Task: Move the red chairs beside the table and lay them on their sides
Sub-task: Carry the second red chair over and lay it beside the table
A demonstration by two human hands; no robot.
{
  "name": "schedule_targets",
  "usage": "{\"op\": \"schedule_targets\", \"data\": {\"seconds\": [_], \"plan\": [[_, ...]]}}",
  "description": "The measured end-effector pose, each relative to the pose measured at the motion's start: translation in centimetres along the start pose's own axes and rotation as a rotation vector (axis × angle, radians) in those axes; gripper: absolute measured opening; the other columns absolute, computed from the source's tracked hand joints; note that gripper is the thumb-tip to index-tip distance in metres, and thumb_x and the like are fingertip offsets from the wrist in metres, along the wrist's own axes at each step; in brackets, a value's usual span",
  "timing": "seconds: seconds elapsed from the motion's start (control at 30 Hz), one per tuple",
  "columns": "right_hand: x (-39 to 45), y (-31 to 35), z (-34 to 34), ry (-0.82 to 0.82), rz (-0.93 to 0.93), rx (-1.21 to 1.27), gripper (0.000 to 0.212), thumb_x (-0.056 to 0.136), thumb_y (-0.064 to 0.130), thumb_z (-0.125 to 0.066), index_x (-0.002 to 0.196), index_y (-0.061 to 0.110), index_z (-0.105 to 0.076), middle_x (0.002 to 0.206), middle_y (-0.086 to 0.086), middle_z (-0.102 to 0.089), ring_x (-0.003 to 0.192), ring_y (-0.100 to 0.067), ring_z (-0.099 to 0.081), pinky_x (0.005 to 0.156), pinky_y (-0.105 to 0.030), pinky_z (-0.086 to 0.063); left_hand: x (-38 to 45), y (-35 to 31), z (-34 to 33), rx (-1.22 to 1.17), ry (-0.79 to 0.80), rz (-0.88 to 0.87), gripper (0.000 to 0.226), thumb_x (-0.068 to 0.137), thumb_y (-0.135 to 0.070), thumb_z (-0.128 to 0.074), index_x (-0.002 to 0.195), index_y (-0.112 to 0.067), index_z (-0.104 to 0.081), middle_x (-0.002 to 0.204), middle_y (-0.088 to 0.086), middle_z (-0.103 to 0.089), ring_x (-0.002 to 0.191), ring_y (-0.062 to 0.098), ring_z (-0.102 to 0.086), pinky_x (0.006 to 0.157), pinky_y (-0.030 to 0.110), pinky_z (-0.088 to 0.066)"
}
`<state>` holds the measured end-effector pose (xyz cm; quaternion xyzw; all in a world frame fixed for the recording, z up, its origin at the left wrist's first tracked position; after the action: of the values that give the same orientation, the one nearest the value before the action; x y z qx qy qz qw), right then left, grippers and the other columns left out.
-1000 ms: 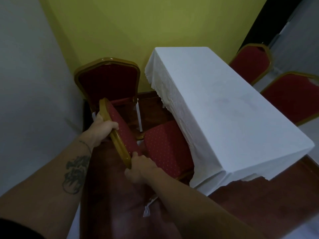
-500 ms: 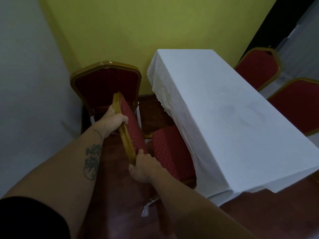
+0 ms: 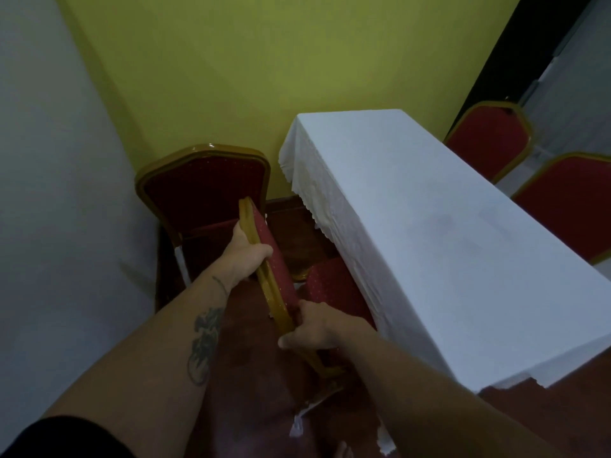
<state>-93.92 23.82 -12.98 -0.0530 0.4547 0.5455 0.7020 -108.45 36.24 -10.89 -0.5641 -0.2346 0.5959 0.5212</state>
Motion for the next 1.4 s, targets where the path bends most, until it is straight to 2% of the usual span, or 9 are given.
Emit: {"op": "schedule_targets", "data": {"seconds": [0.1, 0.23, 0.4, 0.5, 0.73, 0.9, 1.0, 1.13, 1.4], "plan": [[0.9, 0.0, 3.8, 0.051, 0.020, 0.031, 0.097, 0.078, 0.049, -0.079, 0.158, 0.024, -0.031, 0.146, -0.007, -0.053, 0.117, -0.030, -0.062, 0.098, -0.048, -0.055, -0.4, -0.6, 0.8, 0.061, 0.077, 0.058, 0.093, 0.085, -0.027, -0.074, 0.154, -0.040, -0.013, 0.124, 0.000, -0.053, 0.111, 0.028, -0.057, 0.087, 0.050, -0.055], [2.2, 1.4, 10.0, -0.061, 0.128, 0.107, 0.065, 0.091, 0.039, -0.072, 0.146, 0.017, -0.045, 0.131, -0.008, -0.063, 0.099, -0.022, -0.069, 0.073, -0.033, -0.058, -0.3, -2.9, 2.8, 0.191, 0.060, 0.116, 0.064, 0.092, -0.050, -0.062, 0.146, -0.024, -0.042, 0.142, 0.005, -0.052, 0.126, 0.033, -0.053, 0.091, 0.050, -0.052], [4.6, 4.6, 16.1, -0.155, 0.222, 0.025, 0.044, 0.092, 0.038, -0.069, 0.129, 0.018, -0.055, 0.110, -0.008, -0.066, 0.100, -0.027, -0.068, 0.085, -0.044, -0.060, 2.2, -7.2, 6.9, 0.251, -0.197, 0.056, 0.055, 0.097, -0.031, -0.060, 0.147, -0.011, -0.046, 0.126, 0.010, -0.060, 0.108, 0.027, -0.062, 0.090, 0.046, -0.056], [6.5, 6.7, 18.8, -0.202, 0.298, 0.018, 0.035, 0.090, 0.035, -0.070, 0.119, 0.020, -0.055, 0.103, -0.007, -0.063, 0.094, -0.026, -0.066, 0.071, -0.037, -0.056, 3.5, -8.8, 9.1, 0.348, -0.314, -0.015, 0.050, 0.093, -0.021, -0.059, 0.142, -0.012, -0.054, 0.122, 0.013, -0.064, 0.103, 0.027, -0.065, 0.080, 0.039, -0.058], [10.8, 11.7, 22.1, -0.278, 0.370, -0.057, 0.041, 0.090, 0.031, -0.068, 0.129, 0.019, -0.060, 0.124, -0.004, -0.059, 0.104, -0.020, -0.057, 0.082, -0.033, -0.048, 7.2, -10.9, 12.6, 0.520, -0.416, -0.090, 0.051, 0.080, -0.013, -0.052, 0.128, -0.016, -0.067, 0.130, 0.011, -0.064, 0.114, 0.028, -0.061, 0.093, 0.033, -0.052], [15.4, 16.3, 23.3, -0.284, 0.352, -0.095, 0.053, 0.092, 0.024, -0.062, 0.143, 0.017, -0.050, 0.138, -0.007, -0.053, 0.105, -0.020, -0.057, 0.066, -0.024, -0.046, 12.3, -11.7, 16.3, 0.632, -0.412, -0.138, 0.058, 0.069, -0.017, -0.053, 0.124, -0.022, -0.068, 0.124, 0.006, -0.068, 0.113, 0.030, -0.062, 0.096, 0.039, -0.053], [18.4, 19.5, 23.6, -0.332, 0.311, -0.148, 0.063, 0.086, 0.024, -0.063, 0.146, 0.017, -0.046, 0.142, -0.008, -0.050, 0.121, -0.028, -0.053, 0.090, -0.036, -0.053, 15.6, -11.7, 18.6, 0.712, -0.353, -0.132, 0.066, 0.070, -0.018, -0.055, 0.136, -0.022, -0.058, 0.135, 0.006, -0.058, 0.123, 0.030, -0.055, 0.101, 0.040, -0.049], [22.1, 23.1, 24.0, -0.370, 0.216, -0.314, 0.084, 0.086, 0.026, -0.061, 0.160, 0.016, -0.022, 0.156, -0.015, -0.032, 0.144, -0.039, -0.030, 0.114, -0.050, -0.037, 21.1, -10.4, 21.5, 0.767, -0.267, -0.088, 0.084, 0.061, -0.024, -0.051, 0.144, -0.021, -0.047, 0.140, 0.008, -0.052, 0.130, 0.032, -0.049, 0.107, 0.046, -0.043], [26.7, 25.0, 22.8, -0.392, 0.158, -0.412, 0.096, 0.080, 0.031, -0.069, 0.160, 0.021, -0.017, 0.158, -0.014, -0.029, 0.147, -0.039, -0.026, 0.117, -0.056, -0.031, 26.9, -7.7, 22.7, 0.848, -0.126, 0.035, 0.037, 0.068, -0.020, -0.055, 0.103, -0.029, -0.065, 0.110, 0.006, -0.065, 0.114, 0.035, -0.061, 0.109, 0.060, -0.038]]}}
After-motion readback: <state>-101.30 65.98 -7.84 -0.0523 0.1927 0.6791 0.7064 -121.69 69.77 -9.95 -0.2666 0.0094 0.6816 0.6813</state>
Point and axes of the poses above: each hand's wrist, its own x-axis towards the middle knuckle, its own z-axis out of the back of the hand, y = z × x, the point moved 1 cm from there along x, towards the middle knuckle
